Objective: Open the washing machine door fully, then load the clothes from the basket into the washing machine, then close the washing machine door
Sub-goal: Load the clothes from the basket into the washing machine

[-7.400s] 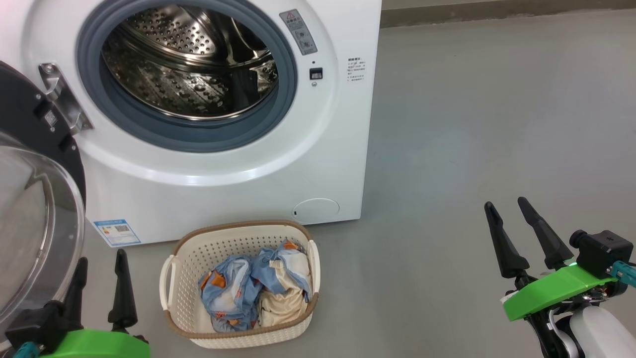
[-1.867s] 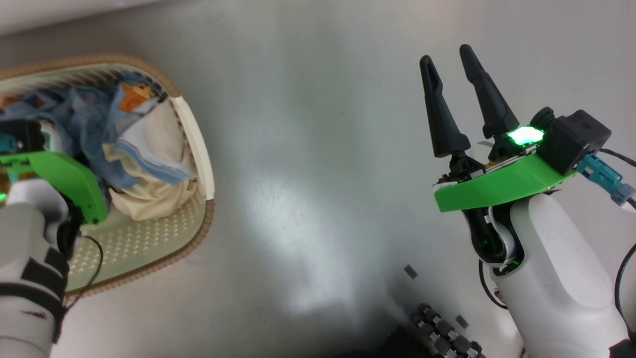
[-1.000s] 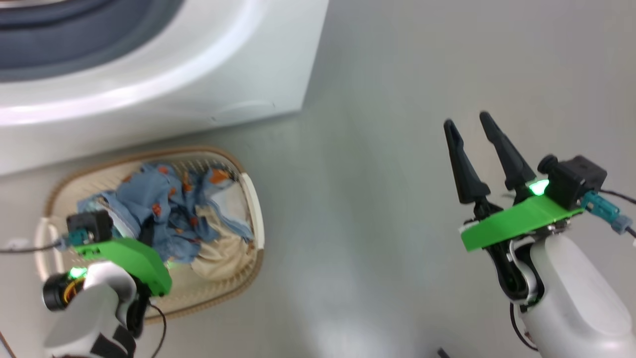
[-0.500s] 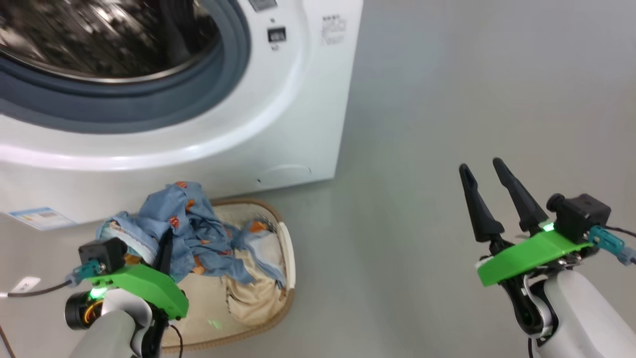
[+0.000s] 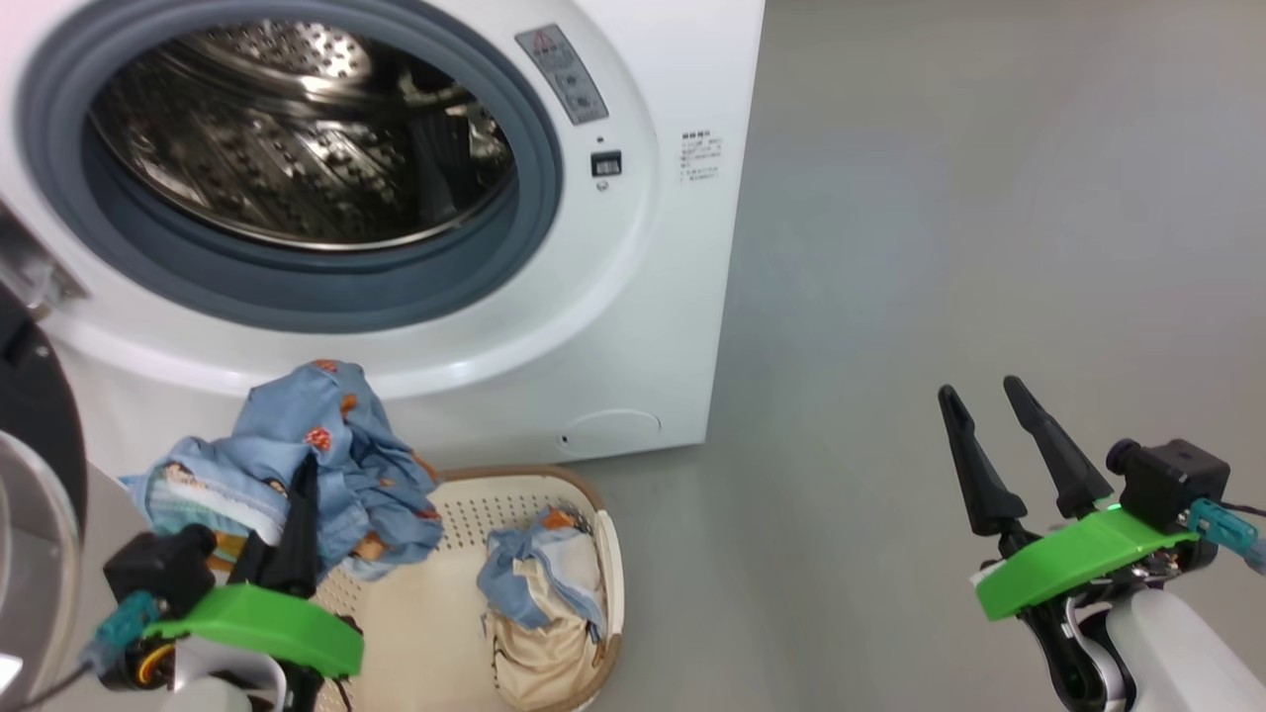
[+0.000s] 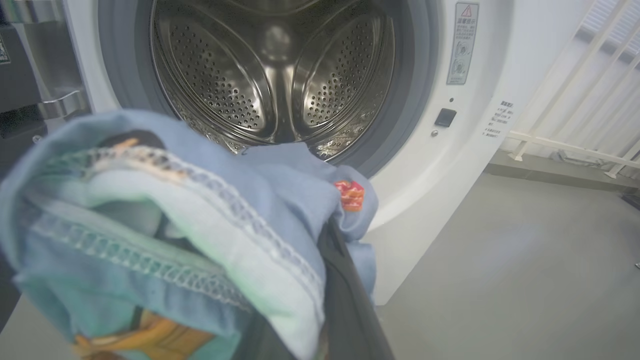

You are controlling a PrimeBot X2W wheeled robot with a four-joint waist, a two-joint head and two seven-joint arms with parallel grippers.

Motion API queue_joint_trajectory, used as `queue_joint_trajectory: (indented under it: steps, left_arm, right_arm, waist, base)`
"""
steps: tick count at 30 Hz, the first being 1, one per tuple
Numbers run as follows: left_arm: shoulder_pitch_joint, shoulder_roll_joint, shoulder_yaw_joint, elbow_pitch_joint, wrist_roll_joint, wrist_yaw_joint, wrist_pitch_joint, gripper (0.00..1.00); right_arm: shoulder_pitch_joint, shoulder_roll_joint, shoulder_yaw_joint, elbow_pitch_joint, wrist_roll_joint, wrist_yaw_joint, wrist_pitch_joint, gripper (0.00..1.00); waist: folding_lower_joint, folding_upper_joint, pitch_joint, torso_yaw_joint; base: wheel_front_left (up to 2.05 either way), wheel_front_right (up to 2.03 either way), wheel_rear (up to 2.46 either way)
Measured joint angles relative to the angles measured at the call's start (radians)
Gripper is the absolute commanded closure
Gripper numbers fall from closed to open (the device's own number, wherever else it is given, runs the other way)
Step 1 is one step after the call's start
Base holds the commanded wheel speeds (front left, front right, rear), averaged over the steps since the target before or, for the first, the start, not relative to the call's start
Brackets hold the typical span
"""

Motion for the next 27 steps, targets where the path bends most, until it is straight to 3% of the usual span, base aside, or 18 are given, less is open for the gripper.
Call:
queue_joint_trajectory:
  steps: [6,13,22,27]
  left_arm:
    - [0.098,-0.005,0.021,-0.165,0.036,0.026,0.0,1.0]
    - [0.136,-0.008,0.015,-0.236,0.045,0.052,0.002,1.0]
    - [0.051,-0.009,0.009,-0.229,0.05,0.061,0.015,1.0]
    - [-0.087,-0.011,0.01,-0.144,0.058,0.033,0.015,1.0]
  right_arm:
    - [0.026,-0.009,-0.003,0.0,0.007,0.0,0.0,0.0]
    - [0.041,-0.009,-0.006,-0.005,0.007,0.0,0.0,0.0]
    - [0.041,-0.013,-0.007,-0.026,0.007,0.0,0.0,0.0]
    - [0.033,-0.013,-0.005,-0.035,0.006,0.0,0.0,0.0]
  waist:
    - [0.0,0.0,-0.045,0.012]
    - [0.0,0.0,-0.064,0.021]
    - [0.0001,0.0,-0.03,0.014]
    - [0.0002,0.0,0.006,0.0]
  base:
    - [0.0,0.0,0.0]
    - [0.0,0.0,0.0]
    - [0.0,0.0,0.0]
    - [0.0,0.0,0.0]
